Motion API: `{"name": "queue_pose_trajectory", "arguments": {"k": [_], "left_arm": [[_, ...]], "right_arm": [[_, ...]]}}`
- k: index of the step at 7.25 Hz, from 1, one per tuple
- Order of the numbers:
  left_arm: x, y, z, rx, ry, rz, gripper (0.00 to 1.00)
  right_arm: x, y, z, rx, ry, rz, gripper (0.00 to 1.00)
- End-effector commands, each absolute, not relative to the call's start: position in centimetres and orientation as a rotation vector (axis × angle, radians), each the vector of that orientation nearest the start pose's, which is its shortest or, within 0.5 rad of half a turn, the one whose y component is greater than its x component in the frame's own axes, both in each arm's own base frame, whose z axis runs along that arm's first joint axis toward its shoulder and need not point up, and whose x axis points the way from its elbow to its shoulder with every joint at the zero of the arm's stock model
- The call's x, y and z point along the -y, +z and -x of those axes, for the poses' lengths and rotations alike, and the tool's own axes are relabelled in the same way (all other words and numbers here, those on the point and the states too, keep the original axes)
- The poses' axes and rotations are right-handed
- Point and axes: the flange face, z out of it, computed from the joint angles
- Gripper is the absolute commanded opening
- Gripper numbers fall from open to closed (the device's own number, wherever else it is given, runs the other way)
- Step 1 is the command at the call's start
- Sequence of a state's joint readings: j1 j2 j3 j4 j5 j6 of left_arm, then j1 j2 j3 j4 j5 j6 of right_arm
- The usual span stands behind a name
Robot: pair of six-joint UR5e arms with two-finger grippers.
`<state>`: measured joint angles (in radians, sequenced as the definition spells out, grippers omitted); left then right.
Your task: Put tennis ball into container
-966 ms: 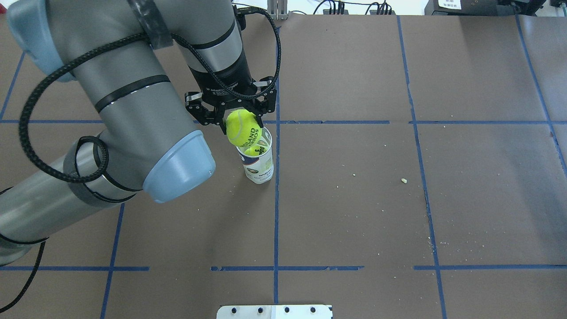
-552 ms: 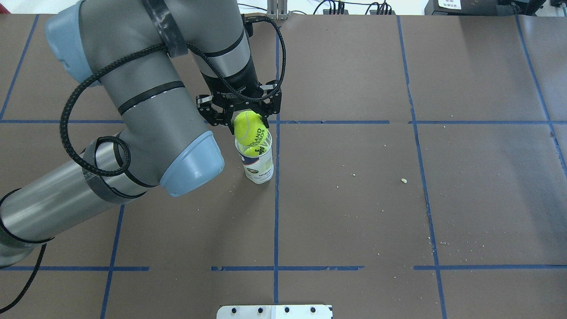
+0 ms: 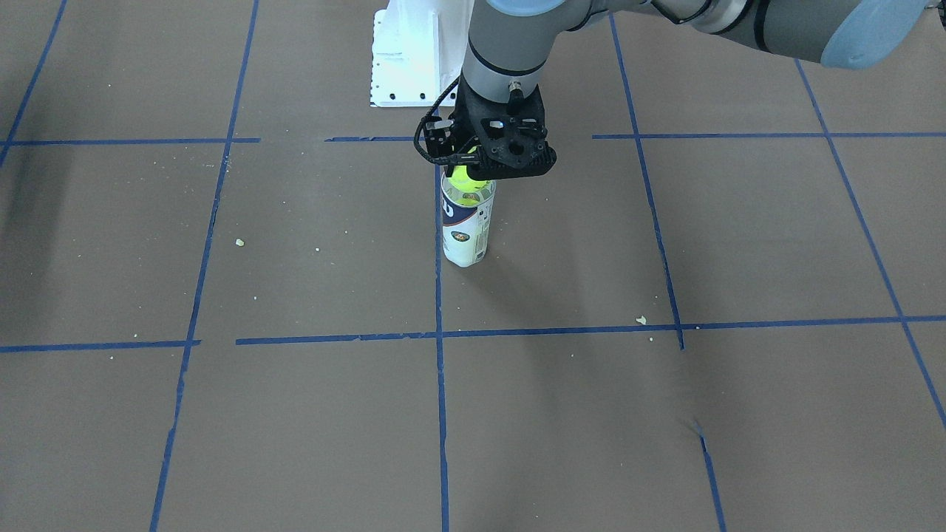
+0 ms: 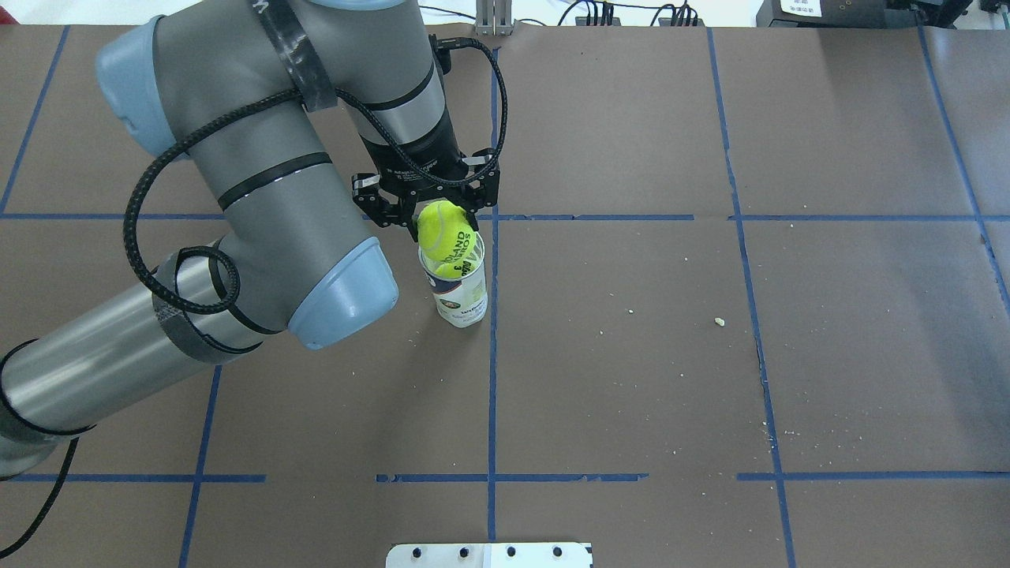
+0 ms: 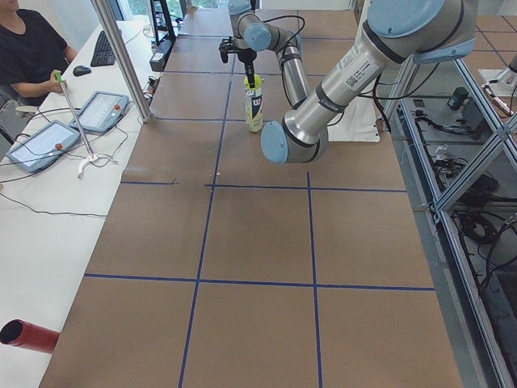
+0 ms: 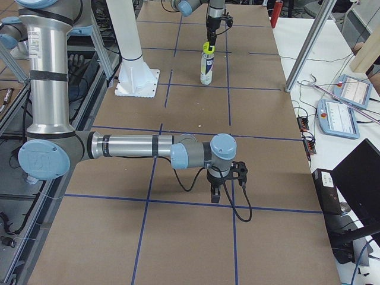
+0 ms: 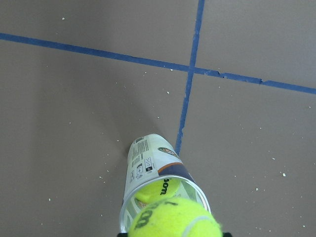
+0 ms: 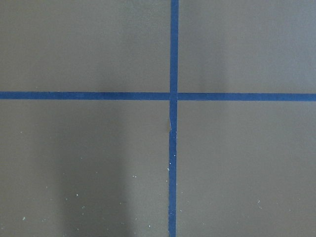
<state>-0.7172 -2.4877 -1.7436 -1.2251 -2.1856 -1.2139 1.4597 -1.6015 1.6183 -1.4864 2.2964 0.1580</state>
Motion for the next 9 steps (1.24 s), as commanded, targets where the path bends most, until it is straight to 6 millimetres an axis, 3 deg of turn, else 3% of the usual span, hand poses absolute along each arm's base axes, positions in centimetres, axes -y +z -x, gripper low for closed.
{"name": "queue_pose_trajectory", "arguments": {"k": [1, 4, 6, 7, 8, 9], "left_arm": [[47.9, 7.4, -43.3, -0.926, -0.098, 0.124, 1.00], [45.8, 7.3, -40.6, -0.968, -0.082, 0.090, 1.00], [44.8, 8.7, -38.5, -0.980, -0.081, 0.074, 1.00], [46.7, 10.9, -36.0, -0.963, -0.045, 0.004, 1.00], [49.7, 15.1, -32.3, -0.921, 0.059, -0.100, 1.00], [52.9, 18.9, -26.2, -0.901, 0.043, -0.175, 1.00]], "right_arm": [[49.0, 64.5, -1.3, 0.731, 0.009, 0.001, 1.00], [49.0, 64.5, -1.3, 0.731, 0.007, 0.002, 1.00], [49.0, 64.5, -1.3, 0.731, 0.009, 0.001, 1.00], [49.0, 64.5, -1.3, 0.731, 0.009, 0.001, 1.00], [49.0, 64.5, -1.3, 0.731, 0.009, 0.001, 1.00], [49.0, 64.5, -1.3, 0.731, 0.009, 0.001, 1.00]]}}
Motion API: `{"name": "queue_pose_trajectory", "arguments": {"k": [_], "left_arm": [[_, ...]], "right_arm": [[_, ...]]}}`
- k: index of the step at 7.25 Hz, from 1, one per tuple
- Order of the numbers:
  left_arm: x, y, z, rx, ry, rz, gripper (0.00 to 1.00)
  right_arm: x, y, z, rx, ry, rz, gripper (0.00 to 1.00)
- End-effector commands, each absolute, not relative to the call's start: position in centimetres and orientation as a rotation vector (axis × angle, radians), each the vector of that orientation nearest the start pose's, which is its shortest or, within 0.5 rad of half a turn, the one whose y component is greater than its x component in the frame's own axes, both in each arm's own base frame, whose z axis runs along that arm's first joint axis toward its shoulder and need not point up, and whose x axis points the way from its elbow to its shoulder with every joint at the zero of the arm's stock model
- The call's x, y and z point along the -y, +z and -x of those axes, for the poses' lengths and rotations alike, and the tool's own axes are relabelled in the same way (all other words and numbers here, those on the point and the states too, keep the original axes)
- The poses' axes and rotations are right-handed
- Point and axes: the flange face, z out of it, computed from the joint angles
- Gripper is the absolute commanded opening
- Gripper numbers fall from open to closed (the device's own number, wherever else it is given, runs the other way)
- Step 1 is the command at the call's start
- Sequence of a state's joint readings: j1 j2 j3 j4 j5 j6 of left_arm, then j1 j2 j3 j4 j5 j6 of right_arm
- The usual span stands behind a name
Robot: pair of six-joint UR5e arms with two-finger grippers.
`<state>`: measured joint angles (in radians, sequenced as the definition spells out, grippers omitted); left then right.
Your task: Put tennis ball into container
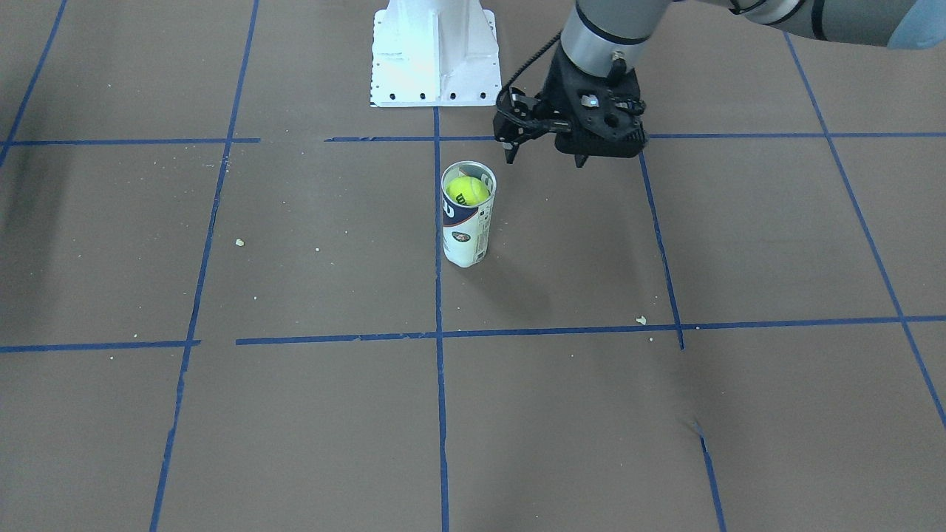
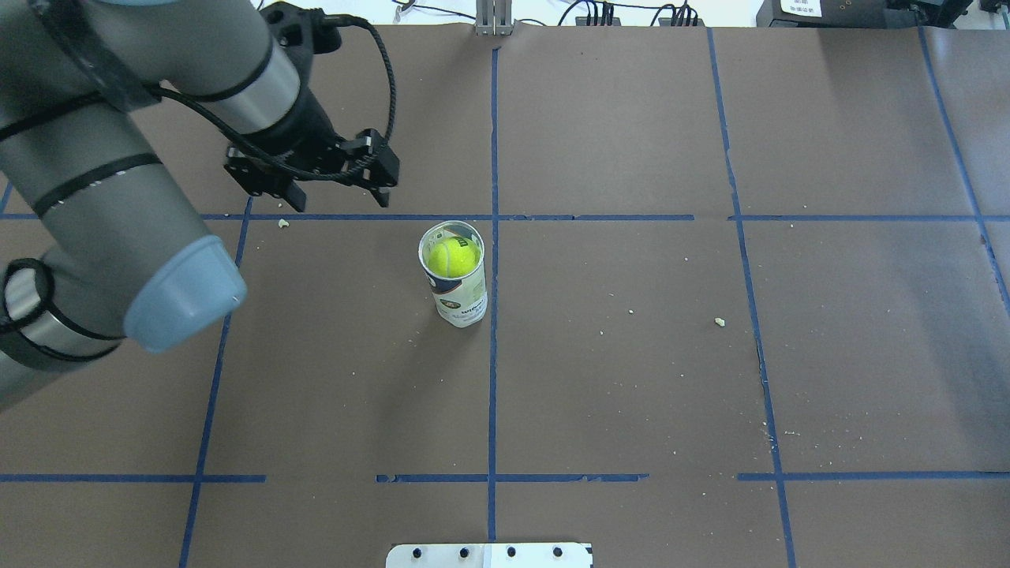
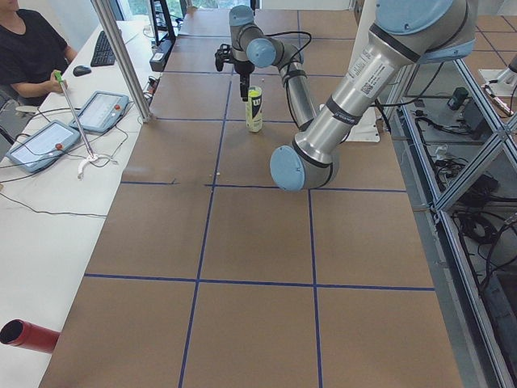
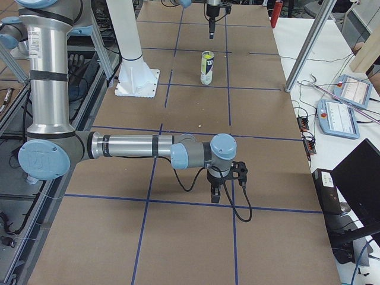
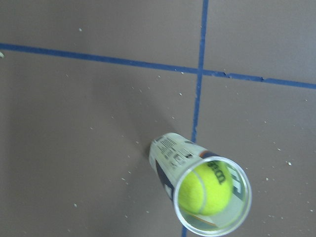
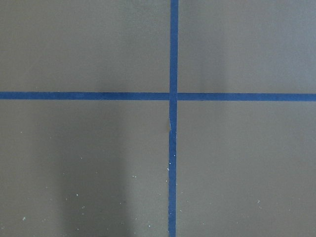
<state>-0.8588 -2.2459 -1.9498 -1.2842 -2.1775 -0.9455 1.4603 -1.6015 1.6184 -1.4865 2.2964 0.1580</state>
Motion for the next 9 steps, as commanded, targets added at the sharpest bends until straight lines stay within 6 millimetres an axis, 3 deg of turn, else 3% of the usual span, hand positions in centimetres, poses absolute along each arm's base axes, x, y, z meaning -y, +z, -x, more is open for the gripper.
{"name": "queue_pose_trajectory", "arguments": {"k": [1, 2, 3, 4, 5, 6, 8, 9], "left_arm": [[54.2, 24.7, -21.8, -0.861, 0.051, -0.183, 1.00], [54.9, 31.7, -15.0, -0.826, 0.107, -0.215, 1.00], [54.4, 39.4, -8.6, -0.796, 0.174, -0.201, 1.00], [53.7, 46.2, -3.4, -0.777, 0.146, -0.148, 1.00], [50.3, 52.7, -0.5, -0.759, 0.110, -0.074, 1.00], [49.5, 55.9, 2.8, -0.753, 0.055, -0.069, 1.00], [49.2, 62.2, 4.2, -0.749, 0.073, -0.036, 1.00], [49.2, 64.3, 5.2, -0.749, 0.057, -0.049, 1.00]], "right_arm": [[49.0, 64.5, -1.3, 0.731, 0.009, 0.001, 1.00], [49.0, 64.5, -1.3, 0.731, 0.009, 0.001, 1.00], [49.0, 64.5, -1.3, 0.731, 0.009, 0.001, 1.00], [49.0, 64.5, -1.3, 0.731, 0.009, 0.001, 1.00], [49.0, 64.5, -1.3, 0.731, 0.009, 0.001, 1.00], [49.0, 64.5, -1.3, 0.731, 0.009, 0.001, 1.00], [49.0, 64.5, -1.3, 0.731, 0.009, 0.001, 1.00], [49.0, 64.5, -1.3, 0.731, 0.009, 0.001, 1.00]]}}
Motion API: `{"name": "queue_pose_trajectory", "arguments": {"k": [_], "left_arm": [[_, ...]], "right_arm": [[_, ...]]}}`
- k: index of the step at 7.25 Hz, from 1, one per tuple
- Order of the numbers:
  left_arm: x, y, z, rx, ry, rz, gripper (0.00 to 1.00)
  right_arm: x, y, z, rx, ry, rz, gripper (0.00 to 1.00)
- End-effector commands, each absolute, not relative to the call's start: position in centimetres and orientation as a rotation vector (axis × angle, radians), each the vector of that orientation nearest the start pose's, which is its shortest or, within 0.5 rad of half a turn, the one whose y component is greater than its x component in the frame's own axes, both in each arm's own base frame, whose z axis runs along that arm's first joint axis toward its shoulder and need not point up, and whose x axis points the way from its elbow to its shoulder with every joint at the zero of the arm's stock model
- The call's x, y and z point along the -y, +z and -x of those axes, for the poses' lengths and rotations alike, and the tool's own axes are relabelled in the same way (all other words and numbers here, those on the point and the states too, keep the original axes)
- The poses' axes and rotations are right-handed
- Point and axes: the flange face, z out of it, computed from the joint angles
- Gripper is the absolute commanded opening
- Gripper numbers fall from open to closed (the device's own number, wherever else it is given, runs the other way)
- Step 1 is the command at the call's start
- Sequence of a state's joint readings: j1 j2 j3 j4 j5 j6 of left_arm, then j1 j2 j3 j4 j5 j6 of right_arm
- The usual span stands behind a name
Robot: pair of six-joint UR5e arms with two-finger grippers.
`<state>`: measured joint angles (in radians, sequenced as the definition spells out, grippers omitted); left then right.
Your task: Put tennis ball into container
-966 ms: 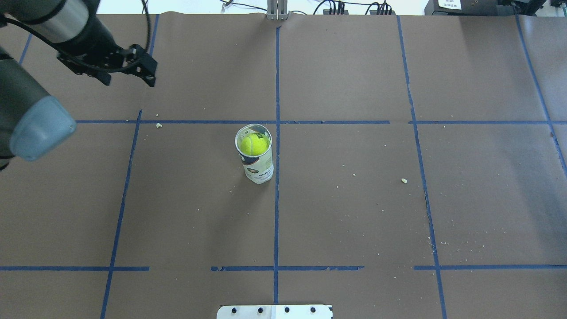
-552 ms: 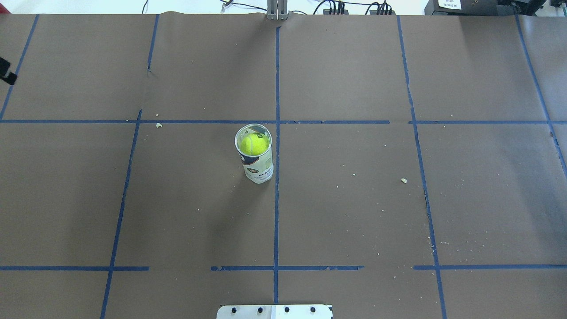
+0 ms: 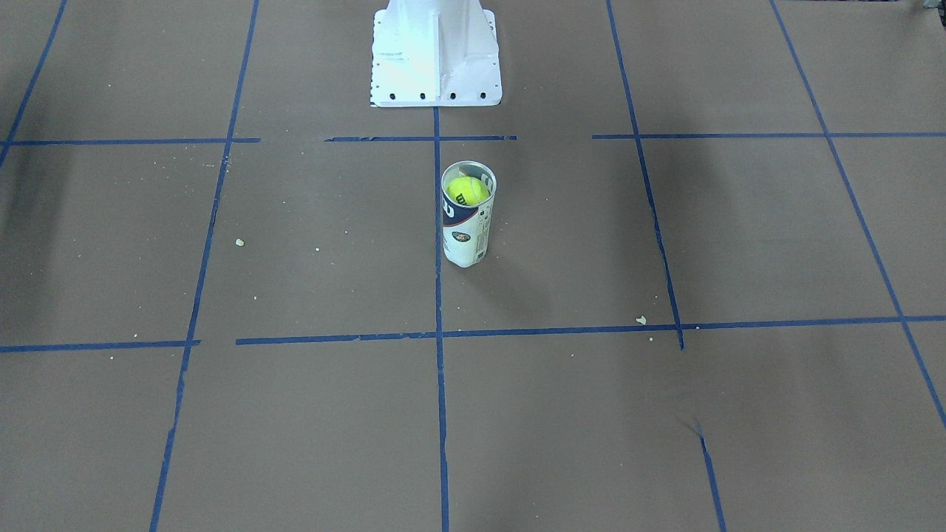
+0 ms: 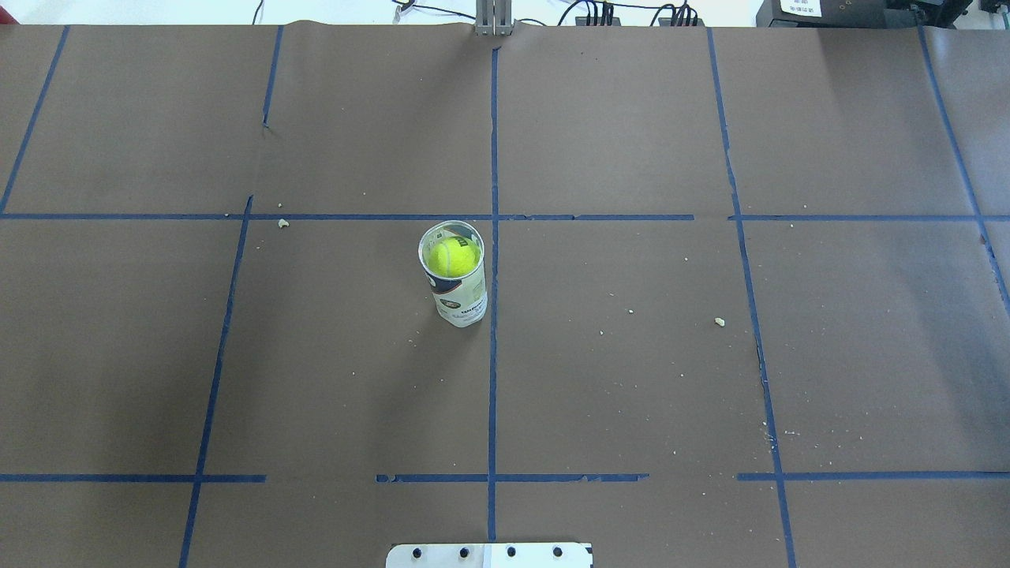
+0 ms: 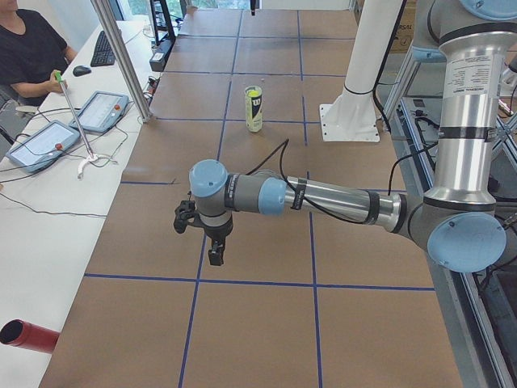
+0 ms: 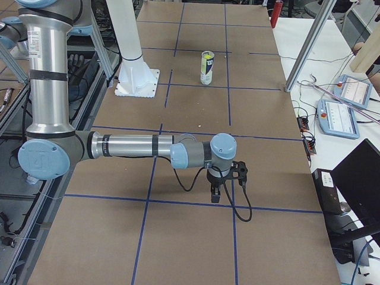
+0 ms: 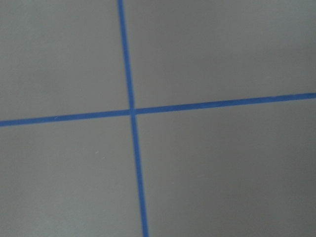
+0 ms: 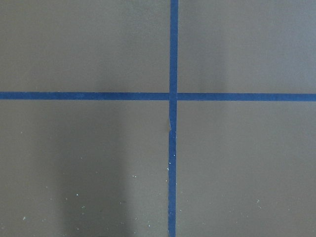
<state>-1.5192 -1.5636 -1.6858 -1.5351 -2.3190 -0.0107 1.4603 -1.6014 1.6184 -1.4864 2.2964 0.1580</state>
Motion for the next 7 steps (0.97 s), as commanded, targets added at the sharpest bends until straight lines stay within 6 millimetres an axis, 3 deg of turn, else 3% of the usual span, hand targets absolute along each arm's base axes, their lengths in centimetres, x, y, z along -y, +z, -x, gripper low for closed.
{"name": "queue_pose_trajectory", "arguments": {"k": [1, 7], "left_arm": [[49.18, 65.01, 5.23, -0.755, 0.055, -0.051, 1.00], [49.08, 64.88, 5.36, -0.778, 0.046, -0.046, 1.00]], "right_arm": [[49.03, 64.47, -1.25, 0.731, 0.007, 0.002, 1.00], [49.03, 64.47, -1.33, 0.731, 0.009, 0.001, 1.00]]}}
